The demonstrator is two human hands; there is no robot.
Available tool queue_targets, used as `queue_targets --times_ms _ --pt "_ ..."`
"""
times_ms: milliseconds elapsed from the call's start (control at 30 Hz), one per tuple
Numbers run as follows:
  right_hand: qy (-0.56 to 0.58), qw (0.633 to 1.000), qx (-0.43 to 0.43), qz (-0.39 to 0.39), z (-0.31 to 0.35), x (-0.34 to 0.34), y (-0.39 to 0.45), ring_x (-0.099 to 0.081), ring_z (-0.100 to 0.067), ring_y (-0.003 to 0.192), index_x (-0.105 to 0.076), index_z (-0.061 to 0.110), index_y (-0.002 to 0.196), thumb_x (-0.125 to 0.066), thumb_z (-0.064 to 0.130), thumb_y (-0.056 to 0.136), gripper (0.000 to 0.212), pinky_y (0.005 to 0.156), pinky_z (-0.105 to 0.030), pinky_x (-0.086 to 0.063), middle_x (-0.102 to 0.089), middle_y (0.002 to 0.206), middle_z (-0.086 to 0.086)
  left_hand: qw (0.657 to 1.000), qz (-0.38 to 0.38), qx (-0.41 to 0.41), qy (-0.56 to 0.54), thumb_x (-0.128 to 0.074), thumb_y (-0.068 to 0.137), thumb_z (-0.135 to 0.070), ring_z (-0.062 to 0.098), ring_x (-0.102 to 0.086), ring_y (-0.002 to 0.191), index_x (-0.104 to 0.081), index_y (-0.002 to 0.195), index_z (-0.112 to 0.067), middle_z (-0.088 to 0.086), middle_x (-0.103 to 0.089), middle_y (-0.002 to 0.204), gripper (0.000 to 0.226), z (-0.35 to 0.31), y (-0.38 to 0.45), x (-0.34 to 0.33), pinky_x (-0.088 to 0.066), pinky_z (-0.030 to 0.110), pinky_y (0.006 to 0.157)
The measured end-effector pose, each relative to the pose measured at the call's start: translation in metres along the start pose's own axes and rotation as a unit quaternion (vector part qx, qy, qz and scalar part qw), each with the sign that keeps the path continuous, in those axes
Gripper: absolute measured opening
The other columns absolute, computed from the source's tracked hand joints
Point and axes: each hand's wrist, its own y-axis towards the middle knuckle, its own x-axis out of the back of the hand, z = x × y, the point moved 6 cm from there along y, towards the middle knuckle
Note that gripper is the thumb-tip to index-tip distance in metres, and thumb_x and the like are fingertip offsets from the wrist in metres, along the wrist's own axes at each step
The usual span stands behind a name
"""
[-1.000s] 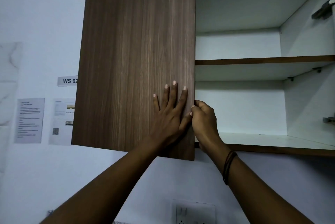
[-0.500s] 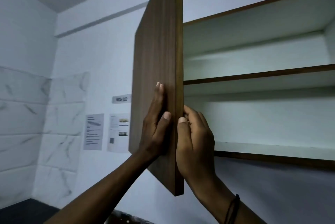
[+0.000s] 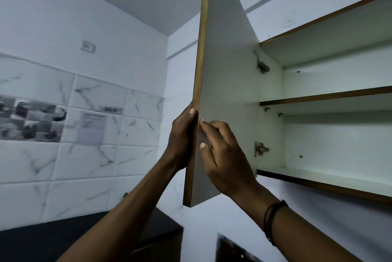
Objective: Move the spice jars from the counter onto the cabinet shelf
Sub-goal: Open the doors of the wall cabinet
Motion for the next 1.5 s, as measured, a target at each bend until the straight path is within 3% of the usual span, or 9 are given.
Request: queue_targets --times_ms 167,367,567,767,933,1000,1100,1200,1500 --pt "-0.031 0.997 0.013 0.069 0.004 -0.059 0.011 -0.041 -0.02 0.131 -0.04 0.016 0.146 -0.044 0.025 0.095 0.052 0.098 -0.028 -0.047 -0.035 0.149 -0.002 0.997 -0.034 0.046 0.051 -0.039 0.104 -0.03 0.023 -0.067 0.115 -0.058 0.133 -0.019 0.003 -0.069 0.125 0.036 0.007 0.005 0.055 -0.056 0.031 0.091" --pt "-0.069 0.986 0.002 0.149 -0.007 -0.116 0.018 -0.019 -0.016 0.149 -0.026 0.015 0.154 -0.04 0.023 0.1 0.056 0.114 -0.029 -0.029 -0.014 0.165 0.001 0.985 -0.105 0.062 0.12 -0.045 0.104 -0.029 0.01 -0.068 0.111 -0.064 0.121 -0.043 -0.014 -0.07 0.121 0.029 0.017 0.006 0.104 -0.057 0.024 0.086" --pt "-0.074 0.971 -0.01 0.228 -0.016 -0.154 0.012 0.005 -0.012 0.153 -0.004 0.017 0.157 -0.037 0.022 0.101 0.065 0.117 -0.032 -0.026 0.016 0.165 0.007 0.971 -0.139 0.061 0.186 -0.04 0.106 -0.025 0.006 -0.067 0.109 -0.06 0.13 -0.032 -0.016 -0.069 0.121 0.032 0.033 0.006 0.127 -0.055 0.031 0.095" --pt "-0.069 0.973 -0.005 0.222 -0.016 -0.154 0.01 0.004 -0.012 0.153 -0.004 0.017 0.158 -0.038 0.02 0.1 0.067 0.116 -0.031 -0.027 0.014 0.165 0.006 0.942 -0.157 0.007 0.295 -0.035 0.107 -0.025 0.014 -0.063 0.114 -0.055 0.135 -0.019 -0.002 -0.065 0.129 0.035 0.034 0.007 0.124 -0.052 0.038 0.1" --pt "-0.06 0.975 -0.023 0.212 -0.019 -0.133 0.01 -0.004 -0.015 0.153 -0.011 0.013 0.157 -0.04 0.02 0.1 0.065 0.12 -0.032 -0.02 0.0 0.167 -0.001 0.893 -0.21 -0.034 0.397 -0.037 0.105 -0.023 0.005 -0.053 0.114 -0.049 0.142 -0.014 0.002 -0.059 0.136 0.039 0.032 -0.004 0.113 -0.039 0.005 0.095" --pt "-0.075 0.976 -0.028 0.204 -0.021 -0.122 0.006 -0.007 -0.018 0.153 -0.012 0.012 0.157 -0.041 0.021 0.1 0.064 0.12 -0.033 -0.019 -0.004 0.167 -0.004 0.851 -0.217 -0.08 0.472 -0.044 0.101 -0.02 0.017 -0.041 0.136 -0.041 0.147 -0.008 0.012 -0.046 0.15 0.048 0.024 -0.011 0.102 -0.03 0.018 0.112" --pt "-0.094 0.978 -0.05 0.181 -0.029 -0.103 -0.003 -0.011 -0.02 0.152 -0.017 0.013 0.156 -0.043 0.021 0.099 0.063 0.122 -0.041 -0.021 -0.011 0.166 -0.005 0.805 -0.164 -0.219 0.526 -0.051 0.096 -0.017 0.03 -0.039 0.141 -0.047 0.143 -0.001 0.019 -0.046 0.149 0.05 0.011 -0.024 0.068 -0.031 0.037 0.117" --pt "-0.096 0.979 -0.088 0.154 -0.041 -0.085 -0.018 -0.017 -0.023 0.151 -0.025 0.012 0.153 -0.049 0.019 0.098 0.061 0.12 -0.048 -0.023 -0.024 0.163 -0.008 0.821 -0.08 -0.227 0.517 -0.054 0.096 -0.013 0.032 -0.043 0.14 -0.052 0.139 0.0 0.019 -0.053 0.143 0.046 0.02 -0.039 0.033 -0.035 0.045 0.115" --pt "-0.181 0.949 -0.196 0.168 -0.088 -0.06 -0.154 -0.025 -0.025 0.149 -0.035 0.009 0.149 -0.043 0.02 0.097 0.054 0.117 -0.049 -0.025 -0.03 0.16 -0.01 0.905 0.071 0.045 0.417 -0.043 0.102 -0.033 0.016 -0.034 0.146 -0.043 0.148 -0.016 0.003 -0.045 0.154 0.05 0.133 -0.156 -0.018 -0.026 0.033 0.12"
